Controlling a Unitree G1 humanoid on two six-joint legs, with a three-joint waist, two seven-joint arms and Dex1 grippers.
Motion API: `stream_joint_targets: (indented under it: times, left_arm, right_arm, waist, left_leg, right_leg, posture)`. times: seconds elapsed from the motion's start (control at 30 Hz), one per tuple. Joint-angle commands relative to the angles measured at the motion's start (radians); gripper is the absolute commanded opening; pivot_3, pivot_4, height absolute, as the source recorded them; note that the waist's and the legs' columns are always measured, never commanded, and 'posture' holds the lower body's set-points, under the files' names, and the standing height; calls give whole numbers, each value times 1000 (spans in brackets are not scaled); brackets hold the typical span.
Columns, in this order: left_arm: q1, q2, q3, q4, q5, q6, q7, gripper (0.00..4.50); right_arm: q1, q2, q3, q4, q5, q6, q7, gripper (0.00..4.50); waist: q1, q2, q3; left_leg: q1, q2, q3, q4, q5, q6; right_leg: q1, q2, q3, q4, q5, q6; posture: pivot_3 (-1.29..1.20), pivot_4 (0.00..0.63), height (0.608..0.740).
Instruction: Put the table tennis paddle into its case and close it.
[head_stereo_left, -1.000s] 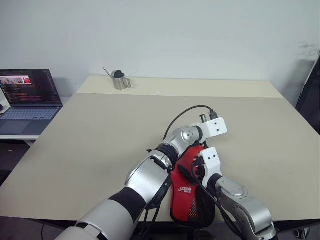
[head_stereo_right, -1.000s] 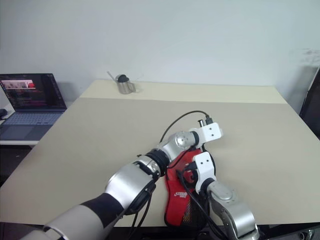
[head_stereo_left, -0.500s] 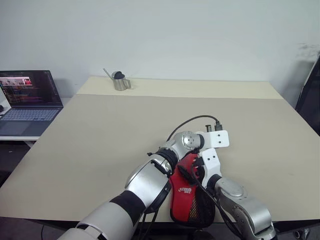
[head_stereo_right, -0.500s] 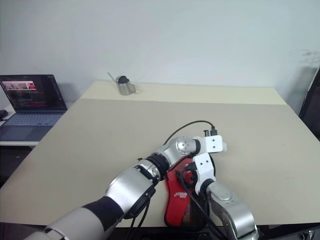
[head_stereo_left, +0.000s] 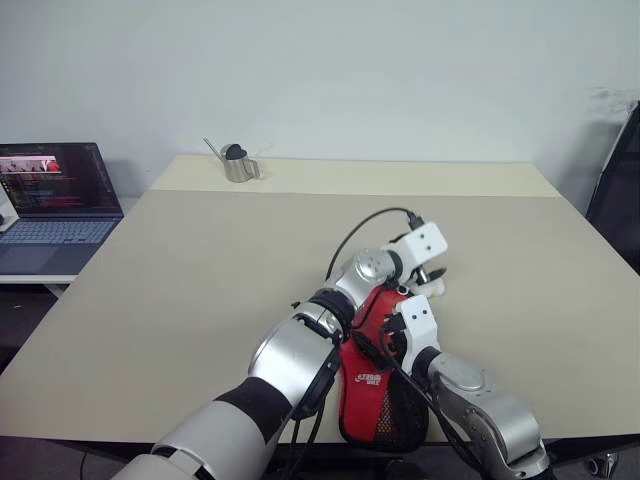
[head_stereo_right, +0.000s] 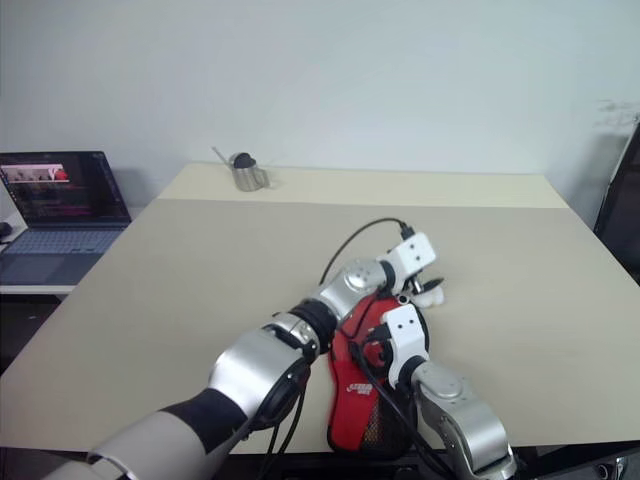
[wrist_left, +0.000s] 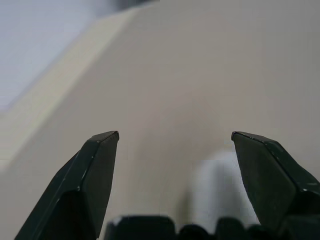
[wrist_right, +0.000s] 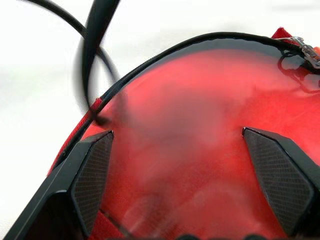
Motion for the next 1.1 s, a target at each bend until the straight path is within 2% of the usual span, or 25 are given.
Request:
stream_joint_targets:
  times: [0.03, 0.37, 0.47, 0.53, 0.6, 0.9, 1.1]
  left_arm:
    - [-46, 9, 77, -38, -78, 15, -14, 4002]
    - [26, 239, 195, -64, -201, 32, -260, 4002]
    - [54, 295, 250, -84, -273, 52, -400, 4002]
    - [91, 350, 272, -116, -324, 70, -590, 4002]
    - [130, 388, 266, -155, -344, 61, -714, 4002]
    - [266, 393, 203, -381, -390, 113, -889, 4002]
    - [465, 394, 97, -703, -429, 204, -1002, 4002]
  right_arm:
    - [24, -14, 6, 100, 2, 82, 7, 4500]
    - [18, -24, -26, 37, 28, 114, 22, 4500]
    - [17, -18, -50, -1, 53, 131, 27, 4500]
    - [18, -21, -76, -66, 92, 163, 38, 4500]
    - [19, -51, -90, -136, 125, 196, 64, 4500]
    - [23, -149, -292, -418, 375, 402, 149, 4500]
    - [-3, -246, -530, -514, 536, 498, 176, 4500]
  waist:
    - [-2, 0, 0]
    - [-5, 0, 1]
    - [-3, 0, 1]
    - [-3, 1, 1]
    - [-3, 1, 2]
    - [0, 2, 5]
    - [-3, 4, 6]
  left_leg:
    - [1, 0, 0, 0, 0, 0]
    - [14, 0, 0, -9, 0, 0]
    - [14, 0, 0, -10, 0, 0]
    - [14, 0, 0, -11, 0, 0]
    - [14, 0, 0, -13, 0, 0]
    - [12, 1, 0, -13, 0, 0]
    - [13, 1, 0, -13, 0, 0]
  right_leg:
    - [1, 0, 0, 0, 0, 0]
    - [11, 0, 0, -2, -1, -2]
    - [11, 0, 0, -2, -2, -2]
    - [11, 0, -1, -2, -2, -2]
    - [10, 0, -1, -2, -4, -3]
    - [9, 0, -1, -1, -7, -4]
    - [9, 0, 0, 0, -7, -4]
  posture:
    - [0, 150, 740]
    - [0, 150, 740]
    - [0, 150, 740]
    - [0, 150, 740]
    - [0, 150, 740]
    - [0, 150, 740]
    - [0, 150, 740]
